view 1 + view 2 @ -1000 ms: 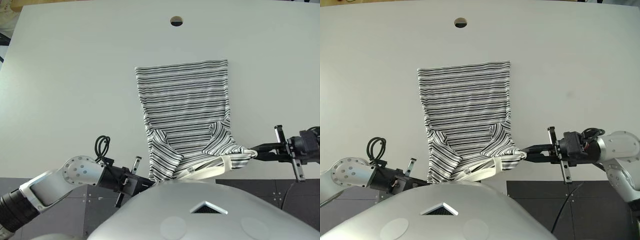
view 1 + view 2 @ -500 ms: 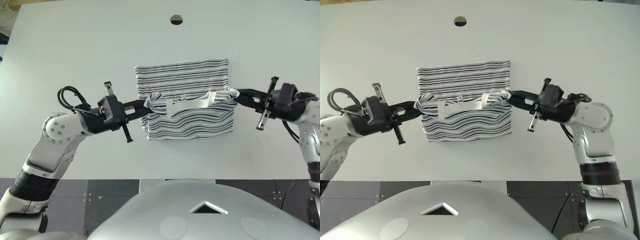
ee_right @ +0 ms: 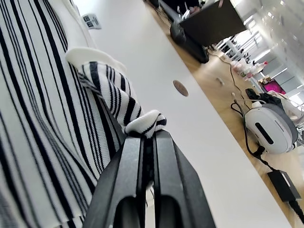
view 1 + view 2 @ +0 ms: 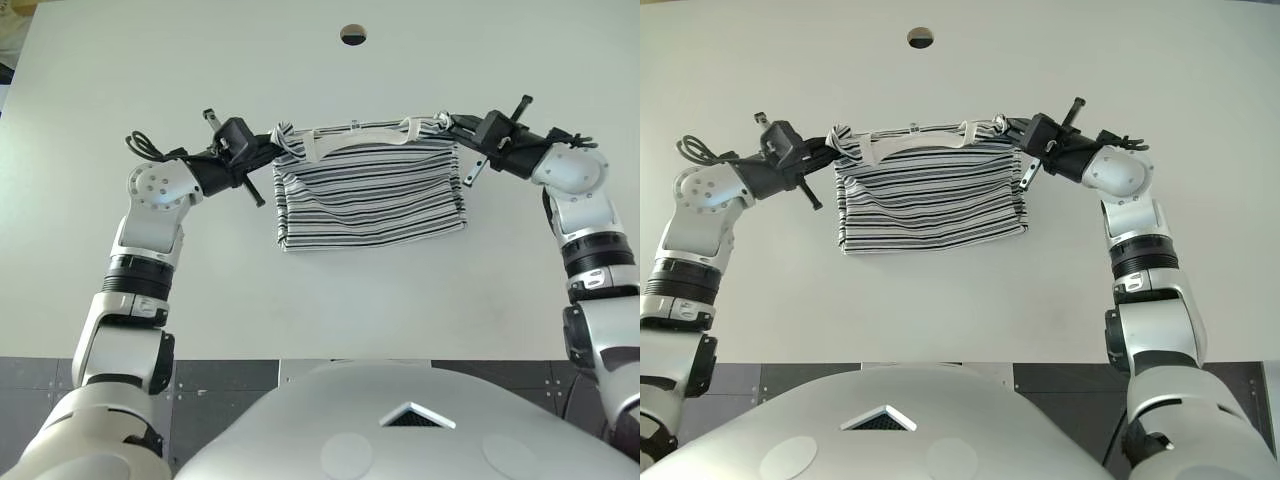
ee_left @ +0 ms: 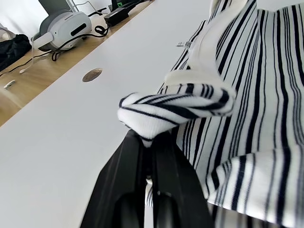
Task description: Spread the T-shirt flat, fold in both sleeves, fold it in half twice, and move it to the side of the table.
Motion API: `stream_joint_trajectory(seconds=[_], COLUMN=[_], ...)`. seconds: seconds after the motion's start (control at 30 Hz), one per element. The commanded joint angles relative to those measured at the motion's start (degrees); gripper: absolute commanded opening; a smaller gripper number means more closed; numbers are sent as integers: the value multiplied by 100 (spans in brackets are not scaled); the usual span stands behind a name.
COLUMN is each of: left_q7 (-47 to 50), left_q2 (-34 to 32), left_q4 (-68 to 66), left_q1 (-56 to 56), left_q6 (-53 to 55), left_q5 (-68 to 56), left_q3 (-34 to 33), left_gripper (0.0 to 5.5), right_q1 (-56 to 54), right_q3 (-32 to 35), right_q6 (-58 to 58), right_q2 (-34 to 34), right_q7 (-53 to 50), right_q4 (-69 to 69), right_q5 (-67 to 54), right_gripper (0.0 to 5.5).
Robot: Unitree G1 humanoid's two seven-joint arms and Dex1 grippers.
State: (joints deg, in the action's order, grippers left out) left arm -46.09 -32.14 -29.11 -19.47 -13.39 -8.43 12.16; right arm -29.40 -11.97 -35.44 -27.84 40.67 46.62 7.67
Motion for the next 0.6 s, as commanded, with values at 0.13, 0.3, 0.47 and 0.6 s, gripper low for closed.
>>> stream_joint_trajectory(seconds=[0.13, 0.3, 0.47, 0.6], left_q7=[-146, 13, 114, 181], left_q2=[260, 408, 703, 765], left_q4=[-875, -1560, -2342, -2231], left_q1=[-560, -868, -1554, -1716], left_q6=[-104, 387, 1759, 2115], left_q5=[326, 280, -634, -1070], left_q3=[-97, -353, -1380, -1970], left_gripper=[58, 139, 188, 188], right_q1=[-661, -993, -1365, -1498], right_q3=[-125, -91, -34, 73], right_q6=[-371, 82, 1048, 1072], right_q2=[241, 487, 702, 724], right_q7=[-485, -1112, -1873, -2442], right_q4=[1116, 1662, 2202, 2222], right_q5=[435, 646, 794, 798], right_gripper=[38, 125, 182, 182])
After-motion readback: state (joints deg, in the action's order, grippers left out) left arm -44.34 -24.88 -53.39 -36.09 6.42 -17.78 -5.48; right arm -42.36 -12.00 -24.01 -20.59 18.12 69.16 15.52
